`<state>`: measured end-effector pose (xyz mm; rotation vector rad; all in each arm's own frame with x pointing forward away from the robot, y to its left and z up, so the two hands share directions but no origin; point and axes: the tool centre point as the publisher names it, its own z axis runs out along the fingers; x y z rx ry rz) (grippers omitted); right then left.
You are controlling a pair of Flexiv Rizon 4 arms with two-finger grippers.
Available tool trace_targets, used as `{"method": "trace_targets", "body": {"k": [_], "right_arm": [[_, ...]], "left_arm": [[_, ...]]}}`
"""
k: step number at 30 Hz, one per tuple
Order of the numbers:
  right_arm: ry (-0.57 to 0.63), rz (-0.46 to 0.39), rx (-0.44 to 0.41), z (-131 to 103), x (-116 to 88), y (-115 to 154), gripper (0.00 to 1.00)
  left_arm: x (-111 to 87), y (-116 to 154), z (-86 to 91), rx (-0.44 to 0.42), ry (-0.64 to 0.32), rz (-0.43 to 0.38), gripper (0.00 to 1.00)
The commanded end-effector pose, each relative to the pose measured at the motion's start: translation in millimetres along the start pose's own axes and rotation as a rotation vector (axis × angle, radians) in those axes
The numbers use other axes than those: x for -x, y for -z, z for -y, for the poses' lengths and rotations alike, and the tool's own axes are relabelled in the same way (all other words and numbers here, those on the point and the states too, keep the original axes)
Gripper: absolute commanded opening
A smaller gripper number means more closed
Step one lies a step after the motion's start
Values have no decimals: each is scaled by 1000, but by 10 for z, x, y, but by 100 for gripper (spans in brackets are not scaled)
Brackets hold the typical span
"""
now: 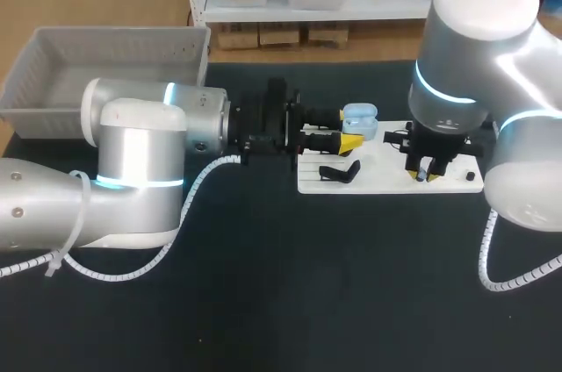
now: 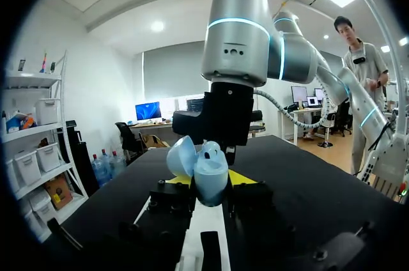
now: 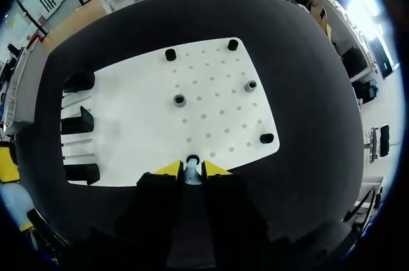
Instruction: Pick up each earbud case from the left stands, insert the matching earbuds, close the lid, and place the case in the box.
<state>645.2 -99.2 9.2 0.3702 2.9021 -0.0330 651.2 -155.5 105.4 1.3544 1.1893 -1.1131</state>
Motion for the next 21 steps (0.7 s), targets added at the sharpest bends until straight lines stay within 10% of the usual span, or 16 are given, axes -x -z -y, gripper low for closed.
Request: {"method": "trace_targets", "body": {"k": [1,21], "right_arm": [[2,-7,2,24,9,38,0],[222,60,183,31,123,1029,0]], "left_arm": [[-7,-1,17,8,-4,3,0],[-7,-1,17,8,-4,3,0]]}}
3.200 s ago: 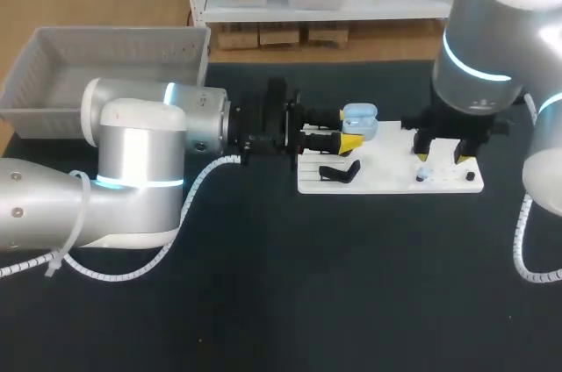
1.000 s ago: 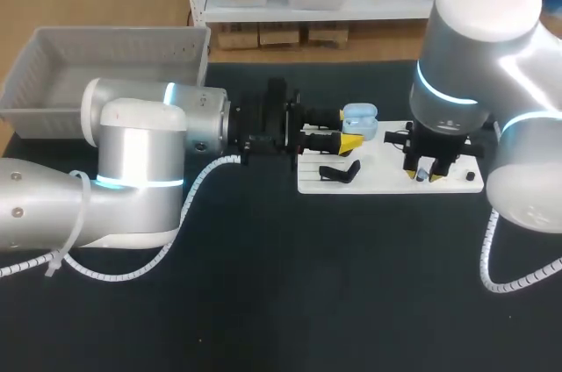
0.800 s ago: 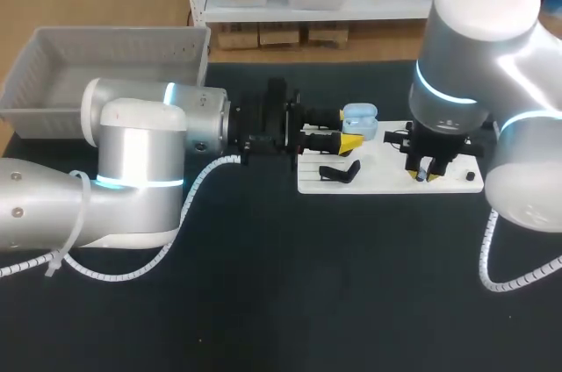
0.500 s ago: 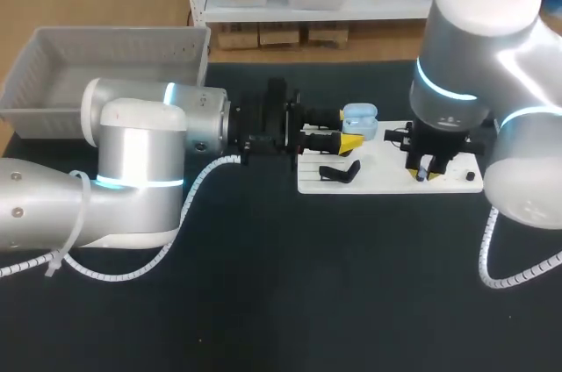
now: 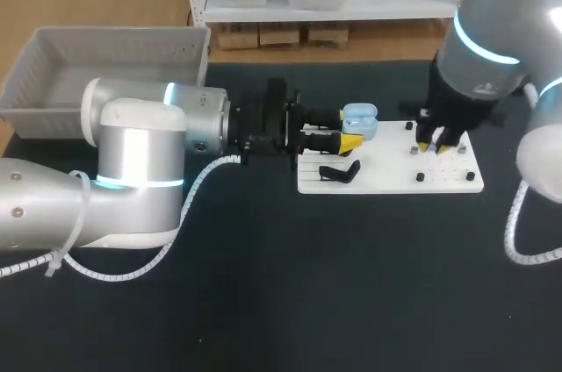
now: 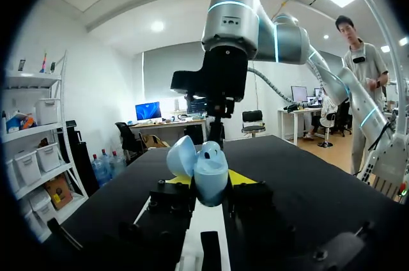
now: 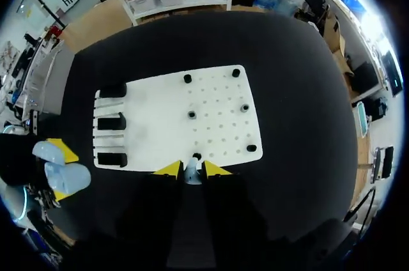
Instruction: Pick up each earbud case from the left stands, insert the matching earbuds, close the lid, and place the case in the box.
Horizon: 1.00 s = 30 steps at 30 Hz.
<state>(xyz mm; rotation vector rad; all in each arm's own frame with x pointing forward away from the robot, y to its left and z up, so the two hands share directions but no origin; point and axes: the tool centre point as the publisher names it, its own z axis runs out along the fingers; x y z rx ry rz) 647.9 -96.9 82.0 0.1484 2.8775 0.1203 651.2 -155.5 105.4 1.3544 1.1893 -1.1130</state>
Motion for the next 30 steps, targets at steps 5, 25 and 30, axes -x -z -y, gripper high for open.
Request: {"method": "trace_targets", "body": {"k": [5,25,30], "right_arm": [[245,61,119,-142,25,698,0],[592,38,117,-710,4,915,0],[592,38,117,-710,4,915,0]], "left_arm": [[-7,-2,17,8,-4,3,0],[-7,-2,17,8,-4,3,0],[-7,-2,17,8,-4,3,0]]}}
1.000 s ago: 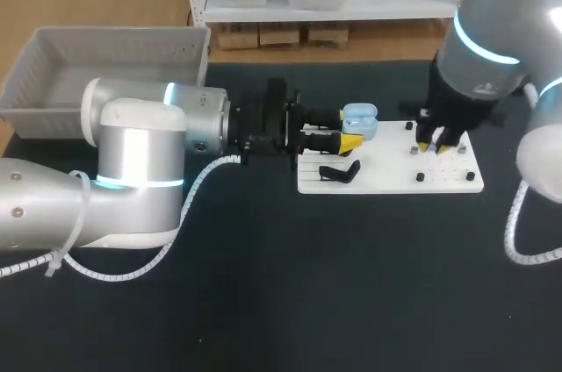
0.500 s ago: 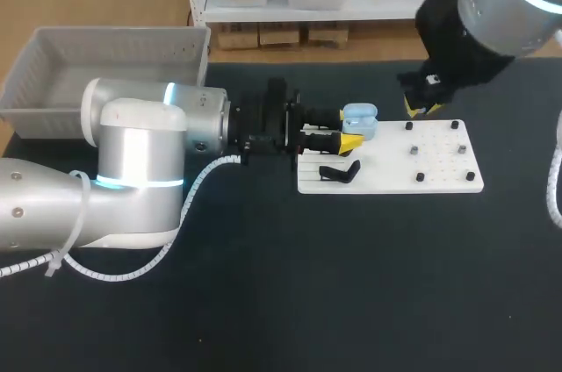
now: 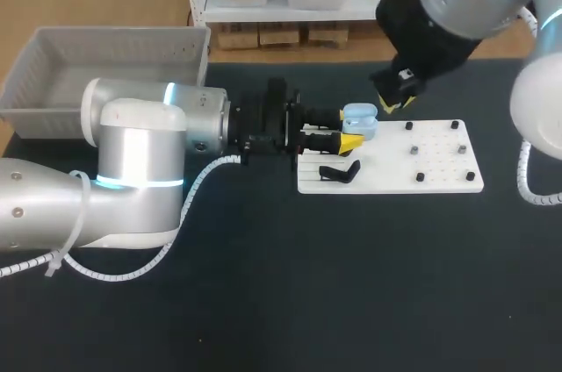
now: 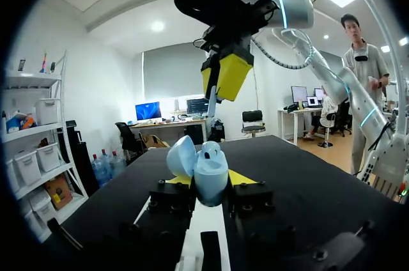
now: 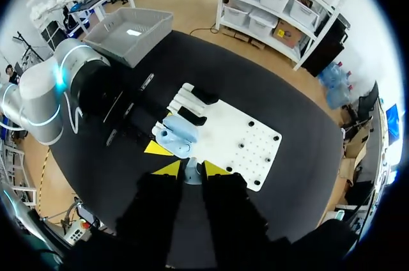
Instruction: Pick up each earbud case from the left stands, insert the matching earbuds, close the lid, and place the case in the box.
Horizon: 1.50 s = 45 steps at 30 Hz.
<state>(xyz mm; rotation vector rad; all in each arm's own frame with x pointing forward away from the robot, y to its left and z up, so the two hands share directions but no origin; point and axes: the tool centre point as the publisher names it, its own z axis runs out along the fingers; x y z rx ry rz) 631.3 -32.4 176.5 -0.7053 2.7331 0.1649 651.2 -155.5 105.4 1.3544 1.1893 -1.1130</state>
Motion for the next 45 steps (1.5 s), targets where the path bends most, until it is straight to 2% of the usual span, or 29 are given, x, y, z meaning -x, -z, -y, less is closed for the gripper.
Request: {"method": "trace_targets", "body": {"k": [1,7,10,20,34,45], "right_arm": [[0,0,1,2,-2,6,0],[0,0,1,2,-2,6,0],[40,-28,42,-37,32,-26,0],[101,-49,72,-135,50,-77,0],[264,-87,112,-273,122,-114,0],[370,-107,94,-395,179,-202,0]], "left_arm": [[-8,-1,17,8,-4,3,0],[-8,-1,17,8,-4,3,0],[-8,-1,17,8,-4,3,0],[-8,-1,17,8,-4,3,0],[-8,-1,17,8,-4,3,0],[-8,-1,17,8,-4,3,0]]}}
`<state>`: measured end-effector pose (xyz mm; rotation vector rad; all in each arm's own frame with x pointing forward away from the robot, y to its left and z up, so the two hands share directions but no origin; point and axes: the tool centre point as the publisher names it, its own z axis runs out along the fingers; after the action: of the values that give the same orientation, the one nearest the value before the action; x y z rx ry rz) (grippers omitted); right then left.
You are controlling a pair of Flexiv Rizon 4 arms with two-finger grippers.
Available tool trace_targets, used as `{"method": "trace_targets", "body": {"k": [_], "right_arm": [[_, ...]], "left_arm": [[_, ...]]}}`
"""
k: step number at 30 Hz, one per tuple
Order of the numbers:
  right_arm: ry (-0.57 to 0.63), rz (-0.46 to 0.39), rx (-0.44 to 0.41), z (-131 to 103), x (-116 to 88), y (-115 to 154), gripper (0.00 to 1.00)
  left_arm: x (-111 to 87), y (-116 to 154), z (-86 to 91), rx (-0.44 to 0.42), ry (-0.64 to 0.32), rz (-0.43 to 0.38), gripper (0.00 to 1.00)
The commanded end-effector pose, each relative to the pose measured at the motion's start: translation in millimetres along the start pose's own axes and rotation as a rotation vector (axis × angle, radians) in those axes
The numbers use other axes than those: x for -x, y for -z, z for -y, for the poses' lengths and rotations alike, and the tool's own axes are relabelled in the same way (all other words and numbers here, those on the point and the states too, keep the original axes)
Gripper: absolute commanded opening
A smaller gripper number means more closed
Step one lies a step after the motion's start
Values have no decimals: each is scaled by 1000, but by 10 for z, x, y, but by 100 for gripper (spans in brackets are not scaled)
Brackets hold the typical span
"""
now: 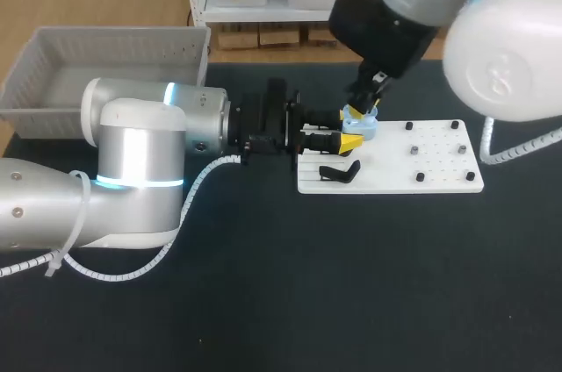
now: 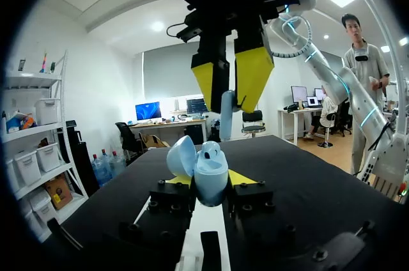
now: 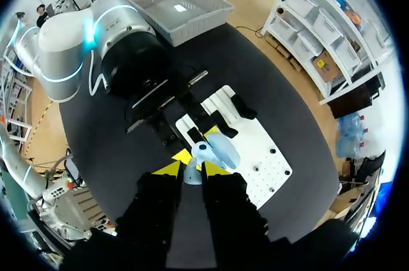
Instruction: Pick up each earbud case from the left stands, insert the matching earbuds, close the lid, and place the case in the box.
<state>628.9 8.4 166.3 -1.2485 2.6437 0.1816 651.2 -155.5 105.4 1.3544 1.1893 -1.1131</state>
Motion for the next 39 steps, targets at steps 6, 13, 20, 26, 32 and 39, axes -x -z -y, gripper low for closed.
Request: {"method": "trace_targets", "body": {"k": [6,13,20,26,32,39], "right_arm": [[30,-32,-10,30,79,-78,0],[45,-43,-28,78,63,-70,0],[64,-64,-26,66,27,-119,0],[66,-68,-24,61,31,-132,0],[64,-73,-26,73,42,-161,0],[60,-78,-32,89,41,-183,0]], "left_arm": [[-8,-1,17,8,-4,3,0],[-8,-1,17,8,-4,3,0],[-8,-1,17,8,-4,3,0],[-8,-1,17,8,-4,3,0],[-8,-1,17,8,-4,3,0],[-8,-1,17,8,-4,3,0]]}}
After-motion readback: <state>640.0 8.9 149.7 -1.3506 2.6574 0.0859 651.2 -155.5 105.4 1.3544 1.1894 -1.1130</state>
